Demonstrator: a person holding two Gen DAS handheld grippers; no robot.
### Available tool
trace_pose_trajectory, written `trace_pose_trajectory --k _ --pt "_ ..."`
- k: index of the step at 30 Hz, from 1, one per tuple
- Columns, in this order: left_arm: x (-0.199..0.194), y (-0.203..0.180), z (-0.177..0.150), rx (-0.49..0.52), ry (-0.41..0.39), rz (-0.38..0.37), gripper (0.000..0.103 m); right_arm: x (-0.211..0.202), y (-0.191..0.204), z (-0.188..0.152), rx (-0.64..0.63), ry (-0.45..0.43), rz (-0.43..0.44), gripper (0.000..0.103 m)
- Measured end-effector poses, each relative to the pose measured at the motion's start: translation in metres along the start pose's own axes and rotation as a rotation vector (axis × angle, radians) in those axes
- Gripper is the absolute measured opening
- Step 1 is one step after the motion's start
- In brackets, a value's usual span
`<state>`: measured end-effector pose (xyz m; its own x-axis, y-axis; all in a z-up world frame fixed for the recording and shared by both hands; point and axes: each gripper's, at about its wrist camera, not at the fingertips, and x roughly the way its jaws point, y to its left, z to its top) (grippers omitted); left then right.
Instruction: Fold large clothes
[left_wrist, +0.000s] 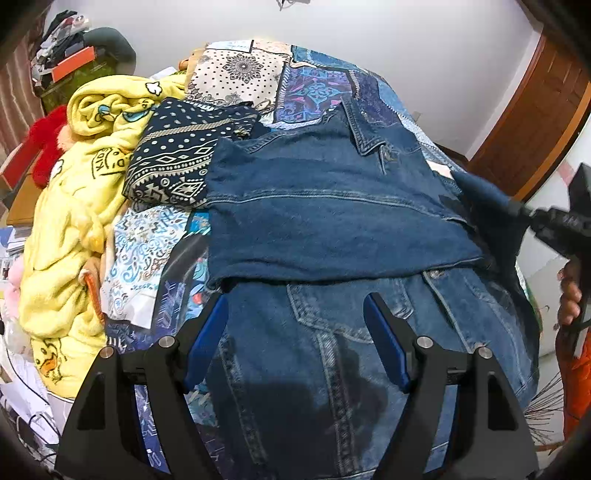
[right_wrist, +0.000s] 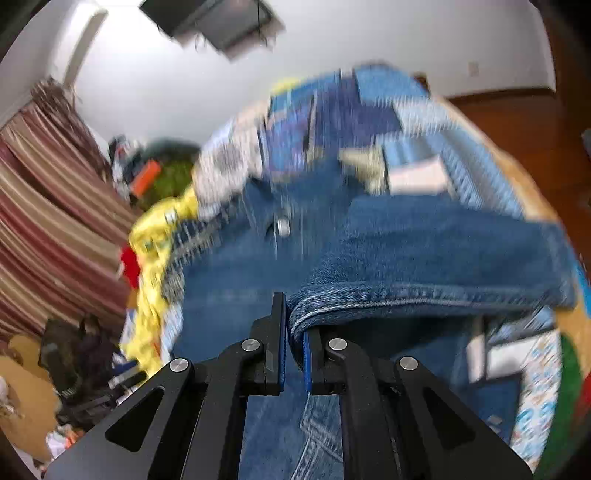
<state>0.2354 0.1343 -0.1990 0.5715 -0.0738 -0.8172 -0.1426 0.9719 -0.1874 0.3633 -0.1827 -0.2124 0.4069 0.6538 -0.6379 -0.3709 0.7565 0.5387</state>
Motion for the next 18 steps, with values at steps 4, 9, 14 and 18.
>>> trace_pose_trajectory --k 4,9,14,18 --pt "0.001 -0.001 -0.005 0.014 0.009 0.004 0.075 0.029 -0.006 -0.021 -0.002 0.097 -0.046 0.007" --pt "0.002 -0.013 -0.003 0.050 0.014 0.011 0.075 0.032 0.005 -0.035 -0.070 0.124 -0.125 0.009" --pt "0.003 -0.041 0.011 0.108 0.004 -0.001 0.075 0.027 0.000 -0.047 -0.061 0.213 -0.122 0.013" --pt "0.002 -0.079 0.029 0.183 -0.015 -0.034 0.075 0.013 -0.008 -0.056 -0.053 0.231 -0.126 0.041"
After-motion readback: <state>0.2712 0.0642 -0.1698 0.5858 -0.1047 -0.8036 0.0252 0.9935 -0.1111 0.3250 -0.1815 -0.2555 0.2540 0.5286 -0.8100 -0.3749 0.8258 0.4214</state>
